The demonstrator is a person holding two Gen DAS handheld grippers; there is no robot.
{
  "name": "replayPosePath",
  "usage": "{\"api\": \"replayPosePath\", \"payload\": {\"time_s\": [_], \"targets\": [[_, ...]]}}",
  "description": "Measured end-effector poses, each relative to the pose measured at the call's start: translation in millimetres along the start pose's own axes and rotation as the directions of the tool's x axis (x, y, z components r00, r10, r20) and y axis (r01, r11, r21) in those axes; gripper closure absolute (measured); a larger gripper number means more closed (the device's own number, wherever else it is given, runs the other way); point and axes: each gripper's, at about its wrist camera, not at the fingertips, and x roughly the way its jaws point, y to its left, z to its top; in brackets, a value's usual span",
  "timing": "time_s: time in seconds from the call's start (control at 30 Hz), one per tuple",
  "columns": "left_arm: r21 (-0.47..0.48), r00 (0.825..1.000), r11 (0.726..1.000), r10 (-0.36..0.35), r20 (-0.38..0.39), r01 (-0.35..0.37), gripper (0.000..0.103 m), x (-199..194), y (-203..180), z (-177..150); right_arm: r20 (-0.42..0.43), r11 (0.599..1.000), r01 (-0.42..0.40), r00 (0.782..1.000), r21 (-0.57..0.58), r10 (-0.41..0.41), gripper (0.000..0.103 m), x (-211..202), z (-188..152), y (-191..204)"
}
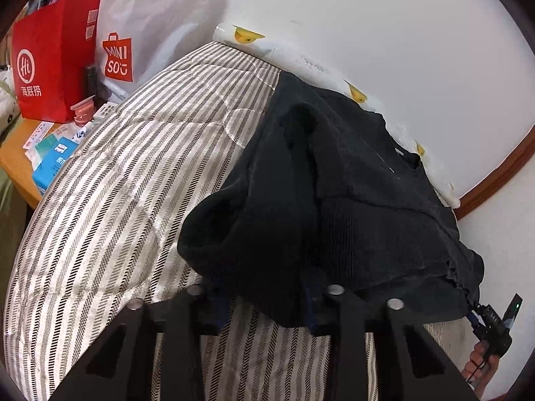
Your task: Fold small clothes
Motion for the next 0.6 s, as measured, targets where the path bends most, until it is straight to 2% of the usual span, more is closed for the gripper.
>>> {"api": "replayPosePath", "payload": {"time_s": [0.03,0.07,0.1,0.13,0.17,0.2,0.27,0.33,0.4,0.6], "targets": [[0.005,1.0,1.0,0.002,-0.006,-0.002,0.082,1.6,-2.0,0.0,-0.004,1.0,-0.017,1.0,0.008,0.017,0.048,3.8,1.9,0.2],[0.011,1.0,1.0,0.012,-0.004,-0.012,0.084,2.4,-4.6,-0.2,-0.011,0.999,-0.045,0.999,0.01,0.045,0.058,7.1,3.5,2.0],[0.03,1.0,0.999,0.026,-0.001,-0.026,0.091,2.4,-8.5,-0.9,-0.017,0.998,-0.062,0.998,0.009,0.062,0.069,8.4,4.5,4.2],[0.048,0.999,0.998,0.037,0.006,-0.037,0.092,2.0,-12.5,-1.8,-0.009,0.998,-0.057,0.998,-0.004,0.056,0.071,7.0,4.9,7.7],[0.061,0.998,0.997,0.056,0.015,-0.057,0.094,0.7,-15.4,-2.6,0.006,0.998,-0.05,0.999,-0.033,0.05,0.084,4.1,4.9,11.9],[0.067,0.997,0.995,0.069,0.018,-0.071,0.095,-0.9,-17.6,-3.9,0.03,0.997,-0.041,0.999,-0.069,0.043,0.087,-1.8,3.9,17.1],[0.07,0.997,0.995,0.072,0.026,-0.074,0.096,-5.9,-17.9,-6.0,0.053,0.996,-0.044,0.997,-0.076,0.048,0.089,-12.1,1.0,17.8],[0.067,0.998,0.997,0.046,0.037,-0.048,0.096,-16.1,-15.8,-9.2,0.077,0.996,-0.073,0.994,-0.05,0.077,0.089,-22.5,-2.6,13.5],[0.07,0.999,0.997,0.036,0.036,-0.039,0.096,-25.3,-15.3,-14.1,0.087,0.996,-0.063,0.994,-0.063,0.068,0.089,-32.4,-7.5,13.9],[0.109,0.997,0.992,0.064,0.05,-0.069,0.096,-54.5,-13.8,-49.3,0.082,0.993,-0.054,0.995,-0.102,0.063,0.089,-65.1,-31.7,8.5]]}}
